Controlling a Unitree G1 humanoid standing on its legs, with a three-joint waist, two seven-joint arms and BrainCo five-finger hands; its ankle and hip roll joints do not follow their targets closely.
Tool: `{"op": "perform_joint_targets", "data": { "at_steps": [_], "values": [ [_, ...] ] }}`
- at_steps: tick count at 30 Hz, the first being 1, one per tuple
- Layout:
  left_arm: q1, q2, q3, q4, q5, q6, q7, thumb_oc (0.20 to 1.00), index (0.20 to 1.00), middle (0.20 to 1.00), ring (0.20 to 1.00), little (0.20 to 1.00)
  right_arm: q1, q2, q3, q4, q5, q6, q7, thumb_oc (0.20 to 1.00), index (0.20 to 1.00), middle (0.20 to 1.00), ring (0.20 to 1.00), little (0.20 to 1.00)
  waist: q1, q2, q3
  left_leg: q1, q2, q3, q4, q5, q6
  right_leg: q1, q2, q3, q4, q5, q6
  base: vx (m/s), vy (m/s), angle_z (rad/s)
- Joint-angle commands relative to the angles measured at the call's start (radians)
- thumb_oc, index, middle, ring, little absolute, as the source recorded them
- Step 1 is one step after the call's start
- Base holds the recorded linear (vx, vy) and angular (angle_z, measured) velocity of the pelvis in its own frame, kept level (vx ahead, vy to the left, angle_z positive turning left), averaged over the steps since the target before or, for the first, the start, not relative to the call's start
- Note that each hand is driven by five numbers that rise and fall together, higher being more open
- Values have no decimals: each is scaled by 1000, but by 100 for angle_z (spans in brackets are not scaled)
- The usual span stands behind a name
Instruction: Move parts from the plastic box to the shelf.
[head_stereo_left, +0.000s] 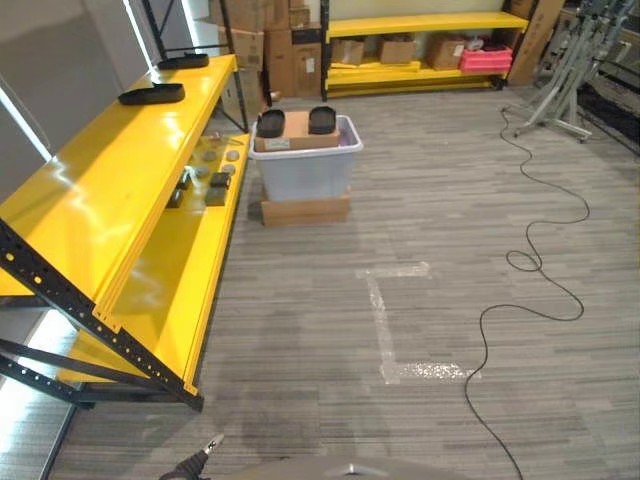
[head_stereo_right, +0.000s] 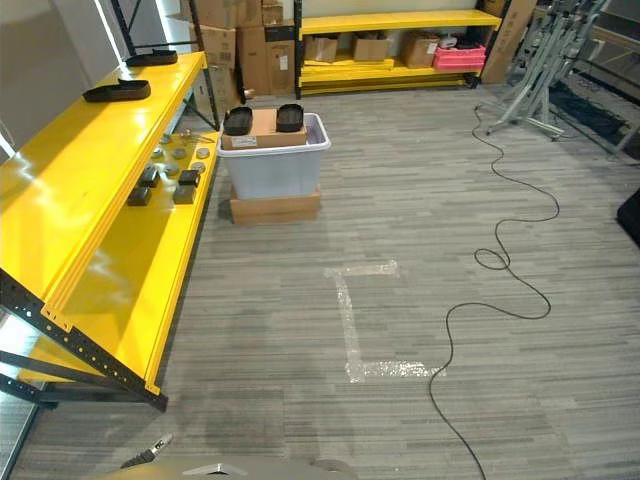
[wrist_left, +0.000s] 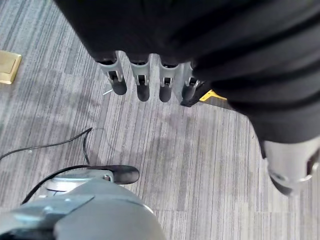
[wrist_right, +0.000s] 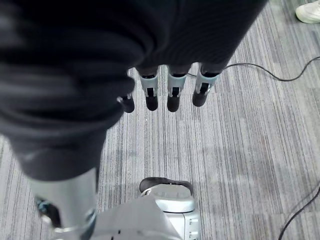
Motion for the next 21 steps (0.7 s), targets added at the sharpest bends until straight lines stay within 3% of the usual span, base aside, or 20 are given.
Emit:
{"op": "perform_joint_targets", "data": {
  "at_steps": [1, 2, 6, 9, 10, 14, 21],
  "values": [
    [-76, 16, 36, 28, 15, 5, -6, 1000, 1000, 1000, 1000, 1000, -54, 0, -2, 44, 53, -10, 7, 1000, 1000, 1000, 1000, 1000, -24, -2, 58, -37, -62, -4, -15, -38, 61, -86, -86, -46, 98, 195, 103, -1, 256, -41],
    [-83, 20, 24, 19, 15, 23, -15, 1000, 1000, 1000, 1000, 1000, -51, -12, -16, 37, 65, -21, 22, 1000, 1000, 1000, 1000, 1000, -26, 16, 84, -36, -62, 0, -7, -44, 70, -172, -106, -62, 246, 251, 108, 15, 223, -50],
    [-76, 19, 26, 21, 16, 29, -13, 1000, 1000, 1000, 1000, 1000, -51, -14, -29, 35, 90, -30, 17, 1000, 1000, 1000, 1000, 1000, -22, 26, 100, -26, -60, 9, 3, -57, 70, -239, -130, -91, 312, 289, 116, 79, 78, -24],
    [-63, 26, 43, 40, 53, 17, -19, 1000, 1000, 1000, 1000, 1000, -47, -13, -40, 38, 118, -51, 35, 1000, 1000, 1000, 1000, 1000, -34, -22, 107, 6, -90, -4, 36, -112, 56, -239, -139, -109, 38, 340, 144, 261, -144, -14],
    [-62, 26, 44, 40, 53, 17, -19, 1000, 1000, 1000, 1000, 1000, -47, -13, -40, 38, 117, -51, 36, 1000, 1000, 1000, 1000, 1000, -35, -21, 110, 9, -89, -6, 38, -116, 55, -233, -137, -111, 26, 343, 144, 262, -143, -13],
    [-56, 36, 45, 63, 62, 1, -33, 1000, 1000, 1000, 1000, 1000, -18, -1, -63, 36, 130, -49, 42, 1000, 1000, 1000, 1000, 1000, -56, -52, 110, 59, -98, -53, 67, -173, 45, -226, -143, -100, -241, 385, 163, 412, -184, 10],
    [-45, 24, 58, 73, 66, -25, -17, 1000, 1000, 1000, 1000, 1000, 11, 12, -78, 48, 101, -43, 47, 1000, 1000, 1000, 1000, 1000, -66, -83, 89, 96, -57, -40, 127, -228, 28, -183, -155, -102, -273, 364, 158, 409, -215, 35]
  ]
}}
